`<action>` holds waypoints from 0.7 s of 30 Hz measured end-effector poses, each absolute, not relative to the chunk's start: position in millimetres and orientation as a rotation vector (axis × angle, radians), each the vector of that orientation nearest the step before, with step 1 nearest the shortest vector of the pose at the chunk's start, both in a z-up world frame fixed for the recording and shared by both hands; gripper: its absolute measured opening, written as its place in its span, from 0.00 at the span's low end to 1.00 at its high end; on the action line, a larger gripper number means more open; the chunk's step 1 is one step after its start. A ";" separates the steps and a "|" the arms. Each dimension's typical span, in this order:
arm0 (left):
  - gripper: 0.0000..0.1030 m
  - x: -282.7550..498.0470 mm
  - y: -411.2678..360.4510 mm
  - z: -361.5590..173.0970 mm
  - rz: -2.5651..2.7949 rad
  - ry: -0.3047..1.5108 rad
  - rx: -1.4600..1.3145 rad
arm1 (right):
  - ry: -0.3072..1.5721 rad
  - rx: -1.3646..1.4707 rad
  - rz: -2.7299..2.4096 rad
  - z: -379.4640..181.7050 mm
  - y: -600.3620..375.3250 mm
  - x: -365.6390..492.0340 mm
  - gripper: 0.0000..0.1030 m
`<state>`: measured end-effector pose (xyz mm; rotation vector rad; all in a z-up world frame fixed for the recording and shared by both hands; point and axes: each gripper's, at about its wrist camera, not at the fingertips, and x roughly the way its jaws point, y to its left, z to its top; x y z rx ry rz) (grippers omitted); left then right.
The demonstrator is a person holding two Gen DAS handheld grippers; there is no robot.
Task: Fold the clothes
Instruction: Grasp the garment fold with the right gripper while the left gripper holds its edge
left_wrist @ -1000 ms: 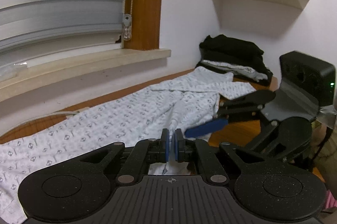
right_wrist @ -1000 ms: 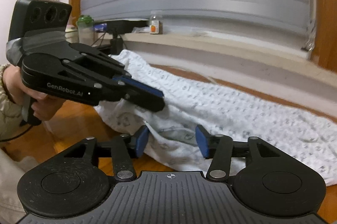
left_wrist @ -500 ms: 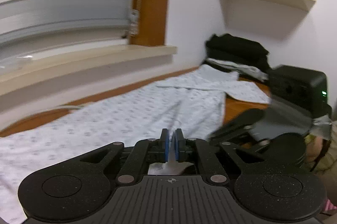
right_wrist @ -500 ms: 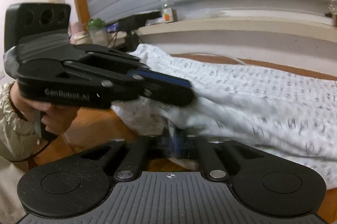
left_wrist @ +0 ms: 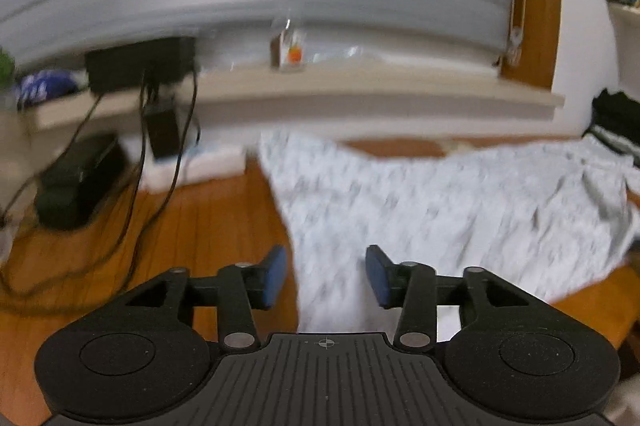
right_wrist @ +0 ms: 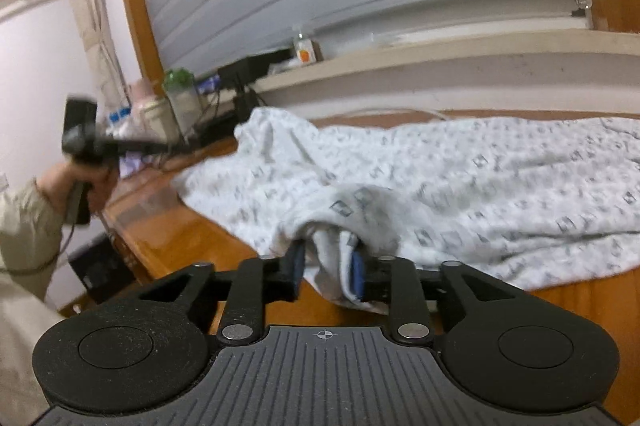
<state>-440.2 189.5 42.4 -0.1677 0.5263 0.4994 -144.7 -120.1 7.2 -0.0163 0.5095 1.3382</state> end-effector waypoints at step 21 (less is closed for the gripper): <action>0.08 -484.0 191.1 39.6 0.524 0.508 -0.264 | 0.509 0.010 1.374 7.4 -130.8 -143.3 0.05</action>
